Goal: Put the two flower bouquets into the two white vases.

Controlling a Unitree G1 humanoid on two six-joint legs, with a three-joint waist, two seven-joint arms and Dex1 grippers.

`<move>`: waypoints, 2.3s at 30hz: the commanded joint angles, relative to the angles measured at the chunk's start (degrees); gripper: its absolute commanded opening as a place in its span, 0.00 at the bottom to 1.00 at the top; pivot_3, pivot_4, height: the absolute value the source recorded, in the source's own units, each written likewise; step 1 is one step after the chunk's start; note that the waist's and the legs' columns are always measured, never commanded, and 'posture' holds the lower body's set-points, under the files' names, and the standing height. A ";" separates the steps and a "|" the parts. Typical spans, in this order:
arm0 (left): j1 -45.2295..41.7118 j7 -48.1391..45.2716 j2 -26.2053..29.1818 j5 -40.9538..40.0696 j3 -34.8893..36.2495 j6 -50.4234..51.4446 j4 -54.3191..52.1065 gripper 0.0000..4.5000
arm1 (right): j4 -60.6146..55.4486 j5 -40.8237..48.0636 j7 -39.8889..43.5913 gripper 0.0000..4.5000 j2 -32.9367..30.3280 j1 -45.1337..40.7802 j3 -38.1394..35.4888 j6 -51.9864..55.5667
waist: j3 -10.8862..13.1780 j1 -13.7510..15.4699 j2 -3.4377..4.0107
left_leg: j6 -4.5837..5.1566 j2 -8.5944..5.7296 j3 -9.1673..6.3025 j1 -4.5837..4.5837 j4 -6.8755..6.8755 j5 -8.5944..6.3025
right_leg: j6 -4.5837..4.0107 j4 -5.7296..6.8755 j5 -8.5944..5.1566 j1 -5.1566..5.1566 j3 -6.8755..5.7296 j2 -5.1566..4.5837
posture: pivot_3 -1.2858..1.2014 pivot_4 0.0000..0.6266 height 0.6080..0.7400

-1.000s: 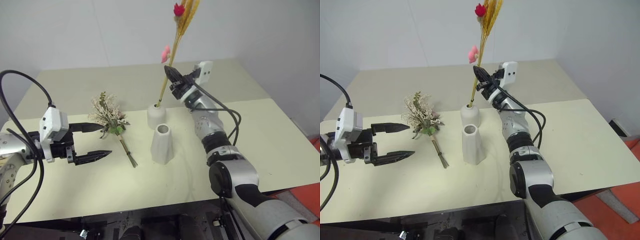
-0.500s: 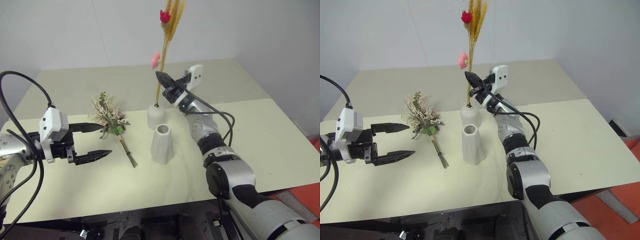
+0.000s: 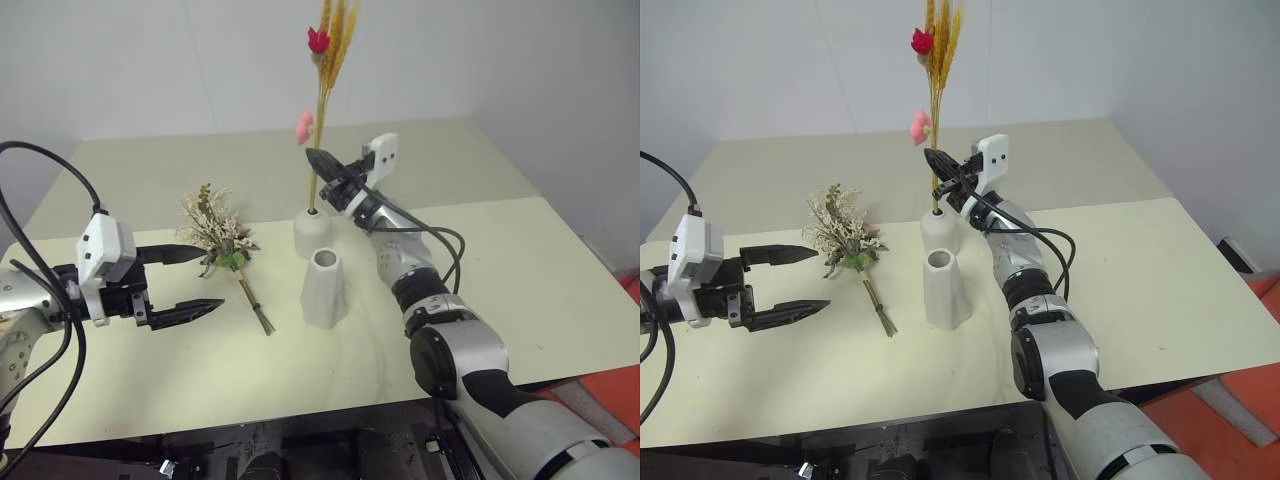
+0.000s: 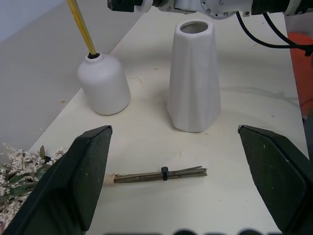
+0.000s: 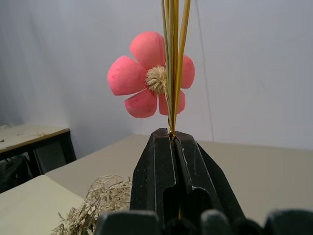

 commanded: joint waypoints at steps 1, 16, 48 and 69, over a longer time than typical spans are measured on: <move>0.24 0.44 0.72 -0.97 2.52 0.29 -1.83 1.00 | 0.34 -0.61 0.03 0.00 0.21 -1.16 0.28 -1.99 | 0.00 -0.01 0.00 | 0.00 0.00 0.00 0.00 0.00 0.00 | 0.00 0.00 0.00 0.00 0.00 0.00 | 0.52 0.24 1.00; 0.24 0.64 0.03 -0.54 2.28 -0.09 -1.51 1.00 | 3.18 -1.35 -2.38 0.00 -0.56 -3.08 -1.01 -1.64 | 0.00 -0.02 0.00 | -0.01 0.00 0.00 0.04 -0.01 0.00 | -0.01 0.02 0.00 0.01 0.01 0.01 | 0.52 0.24 1.00; -0.42 -0.05 -0.59 -0.09 1.32 -1.81 -0.45 1.00 | 4.11 -1.73 -2.51 0.00 -0.23 -3.66 -1.37 -0.74 | 0.00 -0.04 0.00 | -0.01 0.00 0.00 0.03 -0.01 0.00 | -0.01 0.02 0.00 0.01 0.01 0.01 | 0.52 0.24 1.00; -8.26 36.28 -7.07 6.86 -6.98 27.24 -9.35 1.00 | -40.56 0.01 2.73 0.93 -14.80 21.09 4.47 23.24 | -0.01 1.81 -0.02 | 0.00 -0.07 -0.11 -0.05 0.06 -0.01 | 0.01 0.03 0.01 0.03 -0.04 -0.05 | 0.52 0.24 1.00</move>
